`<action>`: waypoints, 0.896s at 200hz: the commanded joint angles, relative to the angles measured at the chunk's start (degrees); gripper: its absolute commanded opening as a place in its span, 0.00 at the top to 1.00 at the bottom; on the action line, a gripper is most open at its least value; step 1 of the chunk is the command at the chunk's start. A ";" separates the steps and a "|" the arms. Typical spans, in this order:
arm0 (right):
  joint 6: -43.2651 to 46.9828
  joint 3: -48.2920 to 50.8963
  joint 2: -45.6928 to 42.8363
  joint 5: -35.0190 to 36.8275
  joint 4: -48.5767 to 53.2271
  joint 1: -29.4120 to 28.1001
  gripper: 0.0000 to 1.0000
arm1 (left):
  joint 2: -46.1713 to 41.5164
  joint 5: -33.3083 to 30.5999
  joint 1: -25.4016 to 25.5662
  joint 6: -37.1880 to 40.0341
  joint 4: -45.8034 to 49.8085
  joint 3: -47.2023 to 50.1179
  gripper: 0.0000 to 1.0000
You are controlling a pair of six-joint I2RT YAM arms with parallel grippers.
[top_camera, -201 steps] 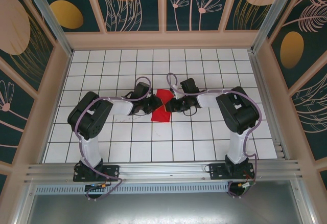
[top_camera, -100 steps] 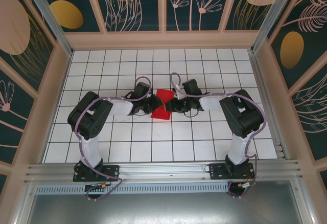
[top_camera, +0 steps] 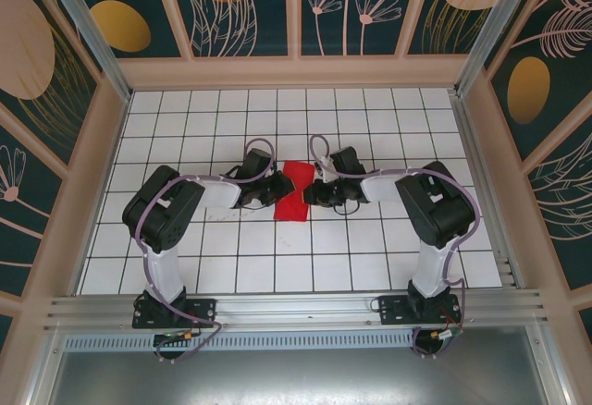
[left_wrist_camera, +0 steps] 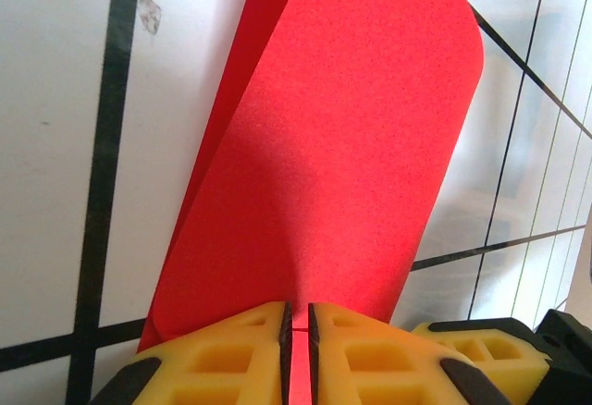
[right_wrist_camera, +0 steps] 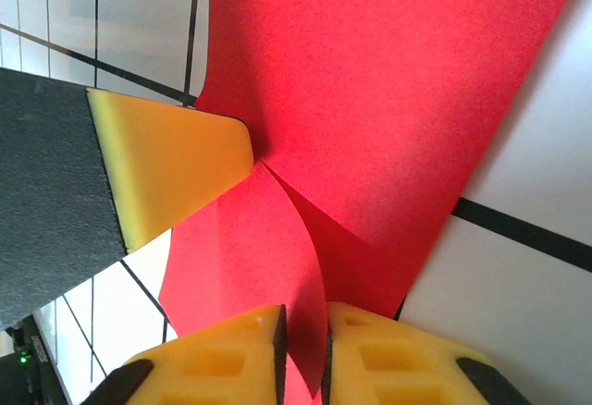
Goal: Fold a paper plane with a square sheet of paper (pick it up from the middle)
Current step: Fold the triangle a second time at the center of the table.
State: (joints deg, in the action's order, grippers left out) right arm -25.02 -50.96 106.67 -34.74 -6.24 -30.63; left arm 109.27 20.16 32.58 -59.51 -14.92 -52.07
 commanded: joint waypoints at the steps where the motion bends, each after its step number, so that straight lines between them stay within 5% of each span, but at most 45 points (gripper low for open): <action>1: -0.21 0.60 1.03 3.38 1.89 -0.39 0.74 | 1.62 -0.74 -0.24 1.76 1.89 1.32 0.83; 70: -5.20 2.93 -12.58 11.71 5.34 -0.39 0.62 | 1.49 -0.74 -0.23 1.83 1.54 1.74 0.83; 104: -9.21 2.53 -14.57 7.79 1.78 -4.81 0.80 | 1.36 -0.56 -0.26 1.72 1.34 1.76 0.83; 179: -12.98 -2.55 -5.80 6.93 2.86 -8.40 0.87 | 1.00 -0.21 -0.27 1.98 1.16 2.10 0.83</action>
State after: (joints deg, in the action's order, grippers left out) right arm -36.21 -51.13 98.74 -26.39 -4.01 -39.00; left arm 109.30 20.53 32.58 -58.96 -15.86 -51.64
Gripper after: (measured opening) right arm 0.131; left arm 0.173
